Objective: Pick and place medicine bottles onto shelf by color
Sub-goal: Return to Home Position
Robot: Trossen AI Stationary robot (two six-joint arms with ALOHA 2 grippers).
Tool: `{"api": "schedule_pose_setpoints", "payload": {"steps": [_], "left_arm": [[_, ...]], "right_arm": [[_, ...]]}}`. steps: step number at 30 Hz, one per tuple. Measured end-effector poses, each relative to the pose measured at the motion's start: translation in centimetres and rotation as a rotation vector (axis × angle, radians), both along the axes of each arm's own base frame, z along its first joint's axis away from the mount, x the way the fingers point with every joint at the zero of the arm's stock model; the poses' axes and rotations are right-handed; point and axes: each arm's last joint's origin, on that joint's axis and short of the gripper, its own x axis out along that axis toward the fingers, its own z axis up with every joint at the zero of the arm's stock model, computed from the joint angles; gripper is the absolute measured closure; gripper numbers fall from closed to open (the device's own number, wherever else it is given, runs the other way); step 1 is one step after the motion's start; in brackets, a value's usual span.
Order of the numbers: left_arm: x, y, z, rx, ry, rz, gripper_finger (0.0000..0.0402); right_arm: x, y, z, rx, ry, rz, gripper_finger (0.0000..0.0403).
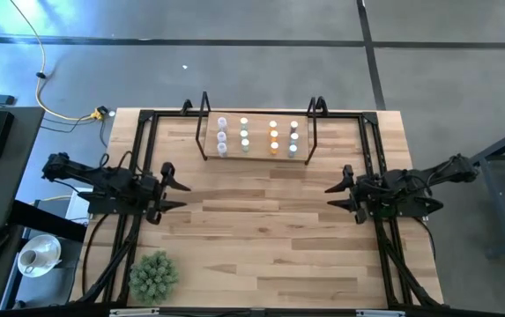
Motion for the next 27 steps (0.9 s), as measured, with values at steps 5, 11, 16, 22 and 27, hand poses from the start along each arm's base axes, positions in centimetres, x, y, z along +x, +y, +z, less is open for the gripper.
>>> {"api": "schedule_pose_setpoints", "payload": {"steps": [5, 11, 16, 22, 27], "left_arm": [[0.1, 0.0, -0.6, 0.009, -0.014, 0.011, 0.0200], [0.2, 0.1, -0.6, 0.056, -0.018, 0.061, 0.0200], [0.1, 0.6, -0.4, 0.107, -0.026, 0.207, 0.0200], [0.2, 1.1, -0.4, 0.169, -0.018, 0.264, 0.0200], [0.2, 1.3, -0.5, 0.190, -0.009, 0.289, 0.0200]], "right_arm": [[0.0, 0.1, -0.7, 0.022, -0.005, 0.020, 0.0240], [0.1, 0.1, -0.9, -0.034, -0.042, 0.027, 0.0240], [0.1, -0.1, -0.8, -0.121, -0.058, -0.031, 0.0240], [0.1, -0.1, -0.8, -0.123, -0.058, -0.052, 0.0240], [0.1, -0.1, -0.8, -0.032, -0.047, -0.054, 0.0240]]}}
